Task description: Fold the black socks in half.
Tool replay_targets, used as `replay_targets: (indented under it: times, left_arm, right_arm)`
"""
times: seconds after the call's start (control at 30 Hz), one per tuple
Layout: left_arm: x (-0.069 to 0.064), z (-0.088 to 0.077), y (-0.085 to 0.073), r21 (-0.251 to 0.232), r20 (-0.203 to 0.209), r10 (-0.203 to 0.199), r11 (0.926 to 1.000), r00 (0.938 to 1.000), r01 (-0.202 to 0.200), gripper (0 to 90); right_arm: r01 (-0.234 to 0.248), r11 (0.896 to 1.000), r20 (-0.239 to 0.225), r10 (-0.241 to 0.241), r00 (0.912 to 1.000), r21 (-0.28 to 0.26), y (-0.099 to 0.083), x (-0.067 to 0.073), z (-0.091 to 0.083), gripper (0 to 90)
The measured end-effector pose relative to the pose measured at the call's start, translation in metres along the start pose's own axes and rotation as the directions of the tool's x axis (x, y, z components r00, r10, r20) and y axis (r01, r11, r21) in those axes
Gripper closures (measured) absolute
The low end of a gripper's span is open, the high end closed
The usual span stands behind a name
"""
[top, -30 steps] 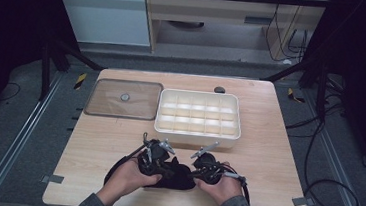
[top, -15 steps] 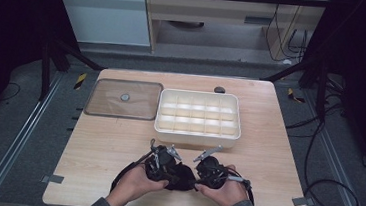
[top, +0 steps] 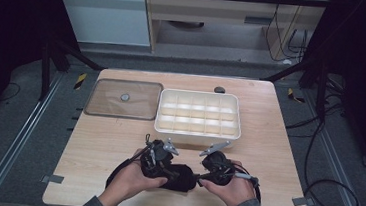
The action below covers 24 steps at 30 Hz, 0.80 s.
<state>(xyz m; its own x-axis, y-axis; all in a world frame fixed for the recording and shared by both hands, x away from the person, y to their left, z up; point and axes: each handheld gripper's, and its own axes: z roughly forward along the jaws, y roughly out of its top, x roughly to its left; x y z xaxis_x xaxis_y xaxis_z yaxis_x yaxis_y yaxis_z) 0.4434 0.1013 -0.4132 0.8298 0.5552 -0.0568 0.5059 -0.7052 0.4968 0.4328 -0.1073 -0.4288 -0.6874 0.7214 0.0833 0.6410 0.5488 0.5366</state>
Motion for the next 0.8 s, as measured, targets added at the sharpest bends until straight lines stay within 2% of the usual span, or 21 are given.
replay_targets:
  times: [0.07, 0.17, 0.27, 0.4, 0.63, 0.8]
  left_arm:
    - [0.004, -0.003, -0.002, -0.005, -0.018, -0.014, 0.9999, 0.9997, 0.014, 40.3]
    - [0.009, -0.007, -0.005, 0.0, -0.036, -0.023, 0.9997, 0.9991, 0.023, 38.4]
    - [0.016, -0.013, -0.009, 0.011, -0.063, -0.035, 0.9993, 0.9974, 0.036, 29.7]
    - [0.026, -0.024, -0.018, 0.023, -0.09, -0.062, 0.9977, 0.9941, 0.064, 25.1]
    - [0.038, -0.034, -0.03, 0.021, -0.086, -0.091, 0.9954, 0.9921, 0.094, 16.8]
    - [0.045, -0.037, -0.037, 0.018, -0.081, -0.111, 0.9935, 0.9905, 0.112, 12.7]
  right_arm:
    - [0.003, 1.0, 0.008, -0.003, 1.0, -0.007, 0.004, 0.001, -0.003, 39.3]
    - [-0.003, 1.0, 0.014, 0.003, 0.9999, -0.01, 0.007, 0.002, -0.005, 38.1]
    - [0.007, 1.0, 0.032, -0.007, 0.9995, -0.007, 0.012, 0.003, -0.01, 35.8]
    - [0.018, 1.0, 0.046, -0.018, 0.9988, 0.001, 0.017, 0.003, -0.016, 33.5]
    - [0.022, 1.0, 0.051, -0.022, 0.9985, 0.01, 0.025, 0.002, -0.02, 29.4]
    - [0.027, 0.999, 0.051, -0.028, 0.9983, 0.027, 0.03, 0.002, -0.015, 29.2]
